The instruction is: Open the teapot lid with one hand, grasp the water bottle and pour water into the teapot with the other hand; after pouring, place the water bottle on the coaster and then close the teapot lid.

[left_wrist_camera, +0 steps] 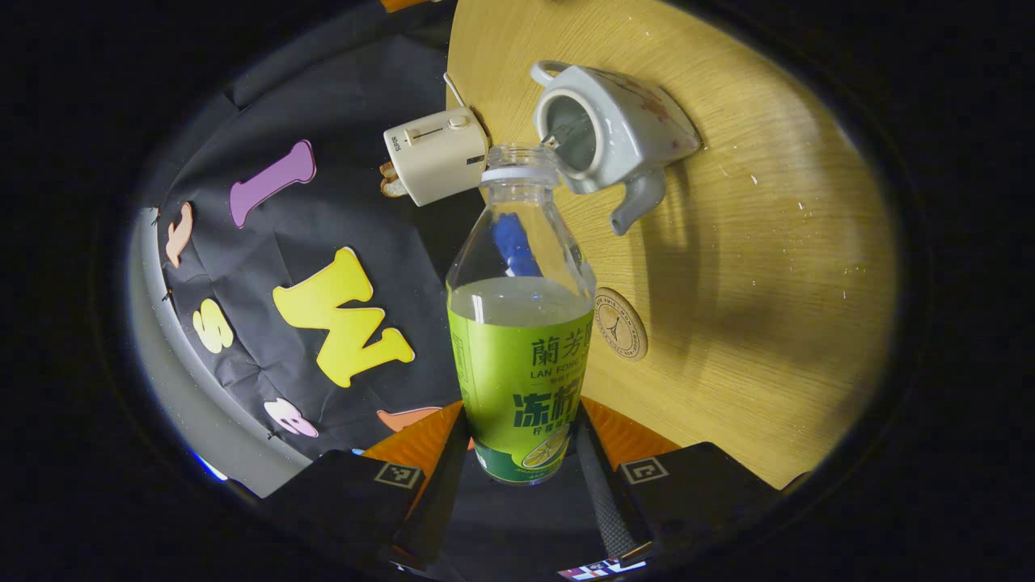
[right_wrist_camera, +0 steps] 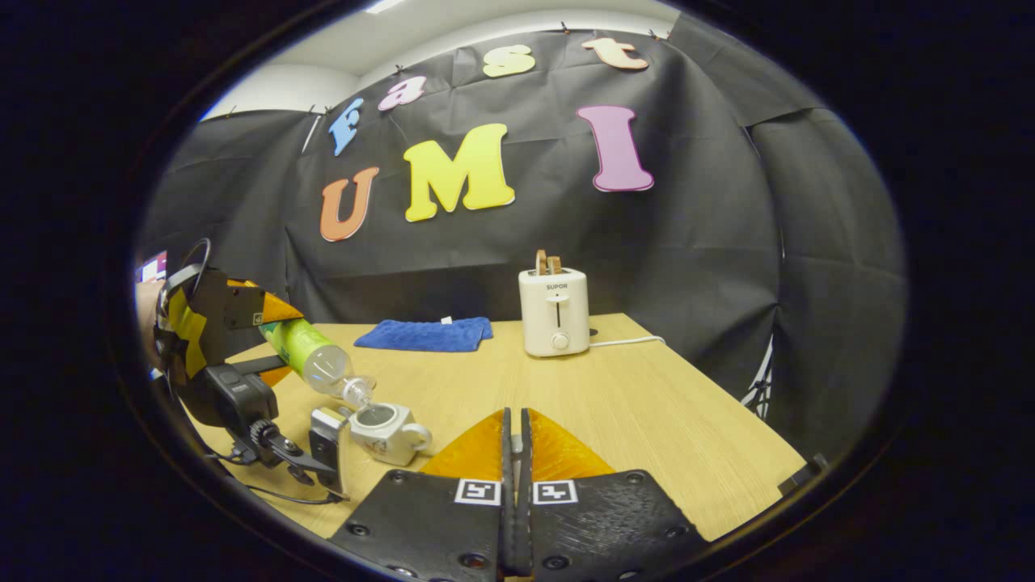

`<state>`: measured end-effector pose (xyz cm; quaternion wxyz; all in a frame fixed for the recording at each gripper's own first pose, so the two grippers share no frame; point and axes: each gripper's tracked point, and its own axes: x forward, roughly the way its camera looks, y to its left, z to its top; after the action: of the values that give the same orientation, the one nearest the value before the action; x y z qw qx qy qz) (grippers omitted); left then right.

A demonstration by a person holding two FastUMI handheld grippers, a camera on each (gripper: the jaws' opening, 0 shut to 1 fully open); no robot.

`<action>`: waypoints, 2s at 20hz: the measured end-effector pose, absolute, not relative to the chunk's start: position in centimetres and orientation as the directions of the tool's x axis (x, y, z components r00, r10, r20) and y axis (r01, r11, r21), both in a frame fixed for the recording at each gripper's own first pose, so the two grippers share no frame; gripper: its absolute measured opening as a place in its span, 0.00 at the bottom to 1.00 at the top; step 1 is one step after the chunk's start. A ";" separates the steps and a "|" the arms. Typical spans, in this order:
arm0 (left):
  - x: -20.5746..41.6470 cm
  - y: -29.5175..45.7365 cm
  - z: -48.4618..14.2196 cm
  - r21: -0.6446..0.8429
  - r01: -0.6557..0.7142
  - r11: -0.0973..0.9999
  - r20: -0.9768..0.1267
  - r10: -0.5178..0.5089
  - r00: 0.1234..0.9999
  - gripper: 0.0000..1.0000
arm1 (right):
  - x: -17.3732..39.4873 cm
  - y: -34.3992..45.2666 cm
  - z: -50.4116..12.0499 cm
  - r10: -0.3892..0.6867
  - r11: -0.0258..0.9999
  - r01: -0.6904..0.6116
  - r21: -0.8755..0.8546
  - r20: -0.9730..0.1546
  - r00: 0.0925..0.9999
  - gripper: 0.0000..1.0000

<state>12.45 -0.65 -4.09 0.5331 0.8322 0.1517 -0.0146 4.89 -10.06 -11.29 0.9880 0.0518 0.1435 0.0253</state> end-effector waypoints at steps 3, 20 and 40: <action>12.4 -0.7 -3.9 0.863 0.272 -0.426 -0.181 0.242 0.953 0.72 | 4.7 -10.1 -11.1 0.064 0.994 -0.035 0.106 -0.276 0.959 0.00; 12.0 -1.5 -1.9 0.795 0.266 -0.545 -0.137 0.265 0.954 0.74 | 4.3 -10.7 -11.4 0.059 0.992 -0.025 0.125 -0.279 0.958 0.00; 12.0 -2.0 -1.3 0.781 0.261 -0.568 -0.133 0.258 0.957 0.74 | 4.2 -10.3 -11.8 0.069 0.990 -0.031 0.136 -0.281 0.957 0.00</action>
<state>12.02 -2.03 -1.34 0.4412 0.8853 0.1466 -0.0022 4.23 -10.35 -11.76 0.9871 0.0652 0.1440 0.0252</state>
